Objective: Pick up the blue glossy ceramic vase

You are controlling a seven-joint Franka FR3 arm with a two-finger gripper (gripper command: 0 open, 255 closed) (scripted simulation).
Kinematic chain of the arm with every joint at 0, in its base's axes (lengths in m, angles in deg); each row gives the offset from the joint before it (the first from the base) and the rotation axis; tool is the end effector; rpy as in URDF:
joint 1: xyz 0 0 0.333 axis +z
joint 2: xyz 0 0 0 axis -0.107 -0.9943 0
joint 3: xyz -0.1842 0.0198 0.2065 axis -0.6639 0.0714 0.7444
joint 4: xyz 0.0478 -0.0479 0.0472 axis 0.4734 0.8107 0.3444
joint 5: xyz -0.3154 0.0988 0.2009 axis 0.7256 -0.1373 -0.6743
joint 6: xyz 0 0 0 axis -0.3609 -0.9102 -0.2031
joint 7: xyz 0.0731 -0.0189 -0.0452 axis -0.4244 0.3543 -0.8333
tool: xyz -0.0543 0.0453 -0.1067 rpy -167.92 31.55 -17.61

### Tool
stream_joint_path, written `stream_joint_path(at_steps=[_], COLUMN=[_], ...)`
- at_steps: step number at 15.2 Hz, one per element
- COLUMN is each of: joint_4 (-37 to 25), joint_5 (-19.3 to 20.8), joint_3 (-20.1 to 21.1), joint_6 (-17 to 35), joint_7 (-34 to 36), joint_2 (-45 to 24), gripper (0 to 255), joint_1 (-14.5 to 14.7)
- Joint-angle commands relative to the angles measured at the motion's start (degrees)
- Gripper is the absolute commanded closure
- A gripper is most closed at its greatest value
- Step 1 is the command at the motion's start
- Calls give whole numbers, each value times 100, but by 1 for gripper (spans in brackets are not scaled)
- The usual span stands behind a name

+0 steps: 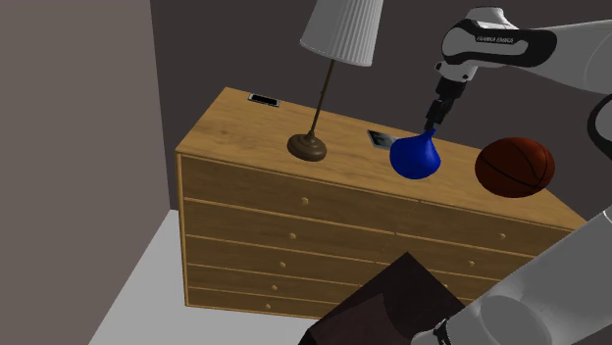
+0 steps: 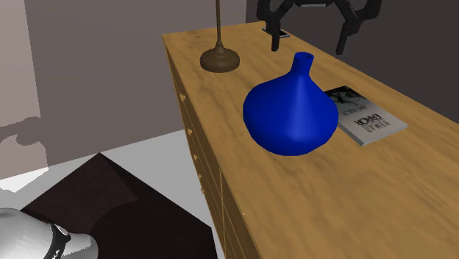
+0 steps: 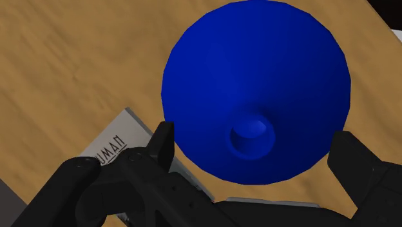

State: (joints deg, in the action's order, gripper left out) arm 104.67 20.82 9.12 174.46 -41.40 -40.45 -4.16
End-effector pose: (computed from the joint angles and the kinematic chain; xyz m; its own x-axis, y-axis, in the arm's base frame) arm 0.4530 -0.3093 0.5221 0.9874 0.1239 -0.0983 0.1344 -0.9850 0.1079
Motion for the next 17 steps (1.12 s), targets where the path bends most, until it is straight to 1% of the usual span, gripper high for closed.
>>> stream_joint_path(at_steps=[1,4,6,7,16,17], joint_4=[124,416,417,407,416,337], joint_5=[0,14,14,12,14,11], joint_3=[-6,-9,-9,-8,-9,-8], joint_6=[132,407,407,401,407,330], joint_7=[6,46,46,47,46,36], joint_2=[-9,8,8,3,8,5], gripper=[0,0,0,255,255,255], joint_1=[-6,-8,-8,-7,-8,-7])
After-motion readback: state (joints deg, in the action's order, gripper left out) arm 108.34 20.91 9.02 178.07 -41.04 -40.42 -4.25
